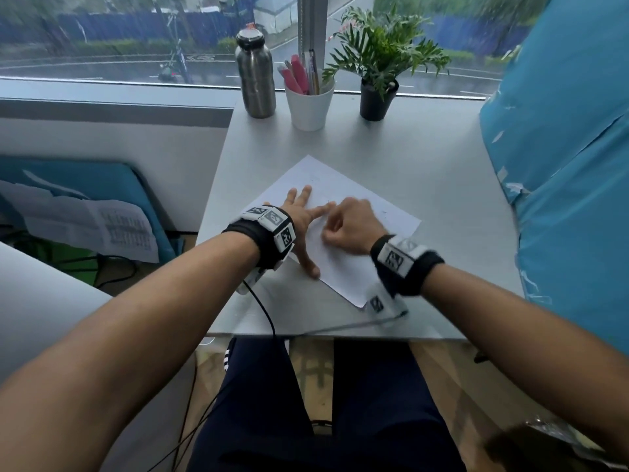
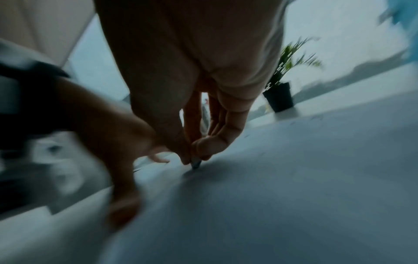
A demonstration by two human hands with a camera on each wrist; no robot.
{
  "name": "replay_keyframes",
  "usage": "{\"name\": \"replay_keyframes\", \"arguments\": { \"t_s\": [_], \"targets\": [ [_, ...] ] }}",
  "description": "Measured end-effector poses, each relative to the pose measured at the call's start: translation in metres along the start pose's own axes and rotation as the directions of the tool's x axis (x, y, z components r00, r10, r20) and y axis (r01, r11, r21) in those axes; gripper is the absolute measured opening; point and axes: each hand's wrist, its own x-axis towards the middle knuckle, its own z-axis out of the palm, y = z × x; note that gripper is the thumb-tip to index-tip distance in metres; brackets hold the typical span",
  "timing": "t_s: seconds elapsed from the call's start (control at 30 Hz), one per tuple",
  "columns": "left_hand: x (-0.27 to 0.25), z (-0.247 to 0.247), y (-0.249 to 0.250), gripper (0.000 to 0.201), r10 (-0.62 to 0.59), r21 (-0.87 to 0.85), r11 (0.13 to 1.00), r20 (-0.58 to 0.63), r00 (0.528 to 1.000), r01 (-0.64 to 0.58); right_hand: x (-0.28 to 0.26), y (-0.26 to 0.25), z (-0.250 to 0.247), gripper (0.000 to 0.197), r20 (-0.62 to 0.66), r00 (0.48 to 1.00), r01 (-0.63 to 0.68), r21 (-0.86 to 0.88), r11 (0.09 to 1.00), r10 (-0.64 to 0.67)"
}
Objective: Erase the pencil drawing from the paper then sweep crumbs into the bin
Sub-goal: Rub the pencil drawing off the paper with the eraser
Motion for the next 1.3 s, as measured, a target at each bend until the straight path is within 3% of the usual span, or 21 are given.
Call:
{"name": "replay_keyframes", "arguments": {
  "t_s": [0.1,0.2,0.27,0.37,0.43,0.57,0.73,0.9,1.03,1.07,1.2,1.23,1.3],
  "targets": [
    [-0.002,-0.002,0.001,0.153,0.001,-0.01,1.0,0.016,1.0,-0.001,-0.002,0.004,-0.005,0.009,0.073,0.997,0.015,0.01,1.0,-0.016],
    [-0.002,-0.001,0.001,0.151,0.003,-0.019,1.0,0.004,1.0,-0.003,0.028,0.025,-0.029,0.009,-0.09,0.988,-0.12,0.067,0.99,0.126],
    [-0.002,-0.001,0.001,0.152,0.004,-0.025,1.0,0.001,1.0,-0.004,0.024,0.019,-0.021,0.008,-0.11,0.987,-0.108,0.06,0.992,0.115],
    [-0.001,-0.001,0.001,0.155,0.001,-0.007,1.0,0.002,1.0,-0.001,-0.008,-0.005,0.005,0.008,0.059,0.998,0.019,0.02,1.0,-0.02],
    [-0.002,-0.001,0.001,0.154,0.0,-0.005,1.0,0.009,1.0,0.0,-0.005,0.0,-0.004,0.009,0.096,0.995,0.007,0.005,1.0,-0.007],
    [-0.004,-0.002,0.002,0.15,0.007,-0.022,1.0,0.005,1.0,-0.007,0.025,0.024,-0.03,0.013,-0.097,0.982,-0.154,0.058,0.986,0.159],
    [-0.002,-0.001,0.001,0.154,0.003,0.006,1.0,0.003,1.0,-0.003,-0.012,-0.007,0.0,0.011,0.076,0.997,0.019,0.013,1.0,-0.02],
    [-0.003,-0.001,0.001,0.151,0.005,-0.022,1.0,0.01,1.0,-0.004,0.02,0.016,-0.028,0.013,-0.105,0.985,-0.133,0.053,0.99,0.138],
    [-0.001,-0.001,0.0,0.154,0.001,0.002,1.0,0.005,1.0,-0.001,-0.013,-0.012,0.004,0.01,0.075,0.997,0.033,0.006,0.999,-0.033],
    [-0.002,-0.001,0.0,0.154,0.001,0.005,1.0,0.004,1.0,-0.001,-0.011,-0.007,-0.001,0.01,0.096,0.995,0.016,0.003,1.0,-0.016],
    [-0.003,0.0,0.001,0.151,0.009,-0.016,1.0,-0.001,1.0,-0.009,0.021,0.024,-0.029,0.012,-0.11,0.979,-0.159,0.106,0.982,0.171],
    [-0.003,-0.001,0.001,0.151,0.008,-0.015,1.0,-0.003,1.0,-0.008,0.017,0.019,-0.025,0.012,-0.118,0.98,-0.151,0.085,0.985,0.161],
    [-0.003,-0.001,0.0,0.153,0.008,-0.011,1.0,0.006,1.0,-0.008,-0.002,0.003,-0.004,0.011,-0.015,0.997,-0.081,0.038,0.996,0.081]
  ]
}}
